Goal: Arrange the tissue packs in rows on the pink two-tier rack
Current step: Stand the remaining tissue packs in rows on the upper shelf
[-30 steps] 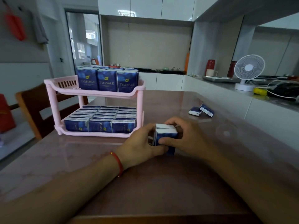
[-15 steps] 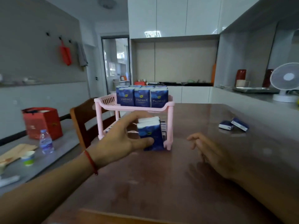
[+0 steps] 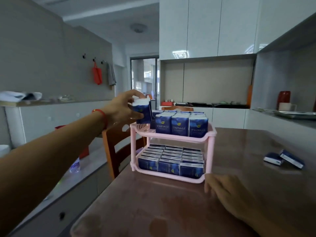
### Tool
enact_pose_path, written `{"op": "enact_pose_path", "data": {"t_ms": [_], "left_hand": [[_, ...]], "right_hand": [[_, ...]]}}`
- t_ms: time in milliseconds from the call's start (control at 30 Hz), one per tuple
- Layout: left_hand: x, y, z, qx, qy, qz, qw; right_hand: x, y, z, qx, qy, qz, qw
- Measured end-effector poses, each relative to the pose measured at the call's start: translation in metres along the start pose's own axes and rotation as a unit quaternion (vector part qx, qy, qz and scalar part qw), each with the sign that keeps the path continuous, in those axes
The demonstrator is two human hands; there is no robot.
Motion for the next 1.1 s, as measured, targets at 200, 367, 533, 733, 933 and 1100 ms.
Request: {"op": "enact_pose_path", "data": {"t_ms": [200,367,533,733,933,1100], "left_hand": [[0.022,-0.026,0.033,0.049,0.046,0.071,0.995],[0.031,-0.043,0.047,0.066,0.042,0.112,0.991],[0.027,-0.050,0.055,0.068,0.023,0.149,0.986],[0.029,-0.060,0.055,0.100,0.018,0.210,0.972],[0.021,-0.067,0.052,0.106,-0.009,0.295,0.950],[0.024,-0.064,0.050,0.121,0.018,0.271,0.955]], "right_hand": [[-0.001,0.004,-0.002,-0.002,-0.048,0.064,0.997],[0.001,0.004,-0.003,0.014,-0.079,0.098,0.992],[0.001,0.005,-0.001,0.015,-0.088,0.094,0.992],[0.003,0.003,0.000,0.027,-0.082,0.087,0.993],[0.002,0.003,0.000,0.033,-0.088,0.101,0.991],[-0.004,0.008,0.001,-0.012,-0.084,0.112,0.990]]}}
Point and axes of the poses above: each hand's wrist, its own z-axis towards the middle knuckle, its own y-axis out of the back of the hand, x = y × z, the point moved 7 cm from there along z, towards the middle knuckle, and after that the axes turned 6 degrees about z, right-handed, at the moved point
